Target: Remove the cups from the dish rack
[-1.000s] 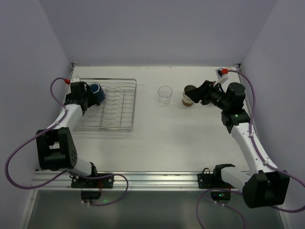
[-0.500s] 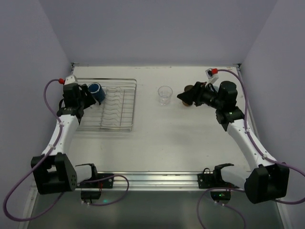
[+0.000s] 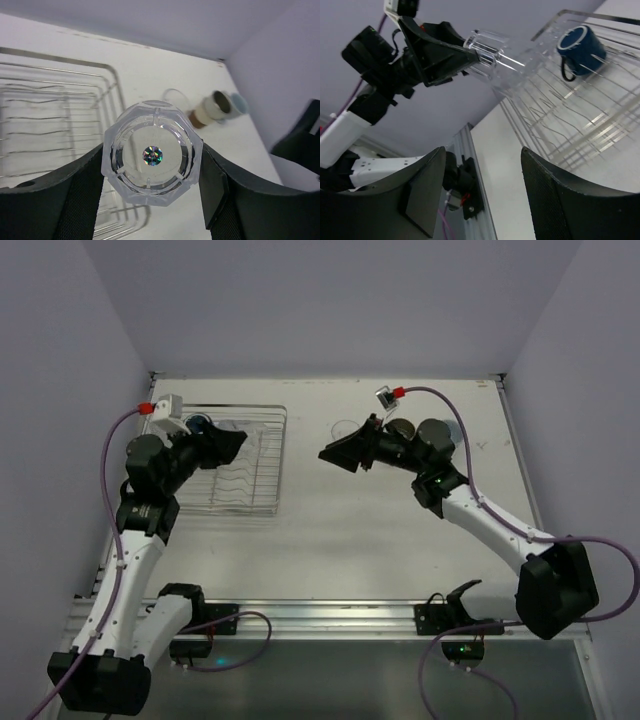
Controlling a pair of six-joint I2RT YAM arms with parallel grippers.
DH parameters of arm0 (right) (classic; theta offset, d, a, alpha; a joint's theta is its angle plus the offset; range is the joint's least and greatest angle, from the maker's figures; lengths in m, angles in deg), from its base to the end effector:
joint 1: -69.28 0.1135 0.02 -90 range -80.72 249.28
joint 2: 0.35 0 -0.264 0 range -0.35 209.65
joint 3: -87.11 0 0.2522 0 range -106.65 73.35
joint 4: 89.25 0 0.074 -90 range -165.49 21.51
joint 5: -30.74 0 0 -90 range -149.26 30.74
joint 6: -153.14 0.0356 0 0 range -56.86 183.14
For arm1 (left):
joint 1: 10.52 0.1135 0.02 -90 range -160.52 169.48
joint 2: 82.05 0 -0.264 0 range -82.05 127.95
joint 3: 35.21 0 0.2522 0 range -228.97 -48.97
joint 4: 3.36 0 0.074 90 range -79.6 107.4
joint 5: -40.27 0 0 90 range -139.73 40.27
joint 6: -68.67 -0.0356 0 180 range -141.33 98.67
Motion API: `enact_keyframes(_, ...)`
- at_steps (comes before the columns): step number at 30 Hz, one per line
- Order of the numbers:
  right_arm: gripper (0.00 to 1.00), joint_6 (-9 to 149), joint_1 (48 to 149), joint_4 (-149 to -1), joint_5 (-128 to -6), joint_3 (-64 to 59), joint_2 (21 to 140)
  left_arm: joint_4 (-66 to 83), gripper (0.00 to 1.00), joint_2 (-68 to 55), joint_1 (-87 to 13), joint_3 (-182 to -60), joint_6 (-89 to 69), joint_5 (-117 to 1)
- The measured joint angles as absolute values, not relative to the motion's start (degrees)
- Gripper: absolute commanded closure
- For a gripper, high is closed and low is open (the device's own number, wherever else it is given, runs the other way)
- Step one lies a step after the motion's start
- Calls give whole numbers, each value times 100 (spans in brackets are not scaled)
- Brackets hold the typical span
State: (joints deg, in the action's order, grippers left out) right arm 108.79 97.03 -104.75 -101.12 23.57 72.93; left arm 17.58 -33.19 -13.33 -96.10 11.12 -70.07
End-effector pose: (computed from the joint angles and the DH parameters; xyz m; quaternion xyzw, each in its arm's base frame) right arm 0.2479 0.1573 0.3338 -0.1643 0.6600 0.6061 0.4123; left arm 0.1982 -0.0221 0.3483 -0.0804 0.7524 -0.3217 0.5691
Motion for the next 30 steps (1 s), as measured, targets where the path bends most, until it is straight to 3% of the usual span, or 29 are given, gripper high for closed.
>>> enact_keyframes(5,36,11392,10247,-11605,-10027,2357,7819,314,85,-3280,-2000,-9022,2028,-7953)
enact_keyframes(12,36,11615,10276,-12062,-9802,2366,8066,-1111,85,-3271,-2284,-8463,2924,-8456)
enact_keyframes(15,42,11759,10315,-12202,-9848,2333,8195,-1625,85,-3271,-2358,-8323,3149,-8550)
enact_keyframes(19,58,12087,10385,-12619,-10003,2220,8396,-2108,85,-3271,-2400,-8065,3322,-8521)
enact_keyframes(26,75,12636,10531,-13174,-10154,2045,8715,-2663,82,-3323,-2551,-7713,3466,-8316)
enact_keyframes(27,87,12719,10542,-13251,-10152,2010,8759,-2687,80,-3321,-2553,-7711,3464,-8270)
enact_keyframes(30,100,12981,10557,-13517,-10152,1957,8807,-2718,56,-3332,-2557,-7709,3468,-8246)
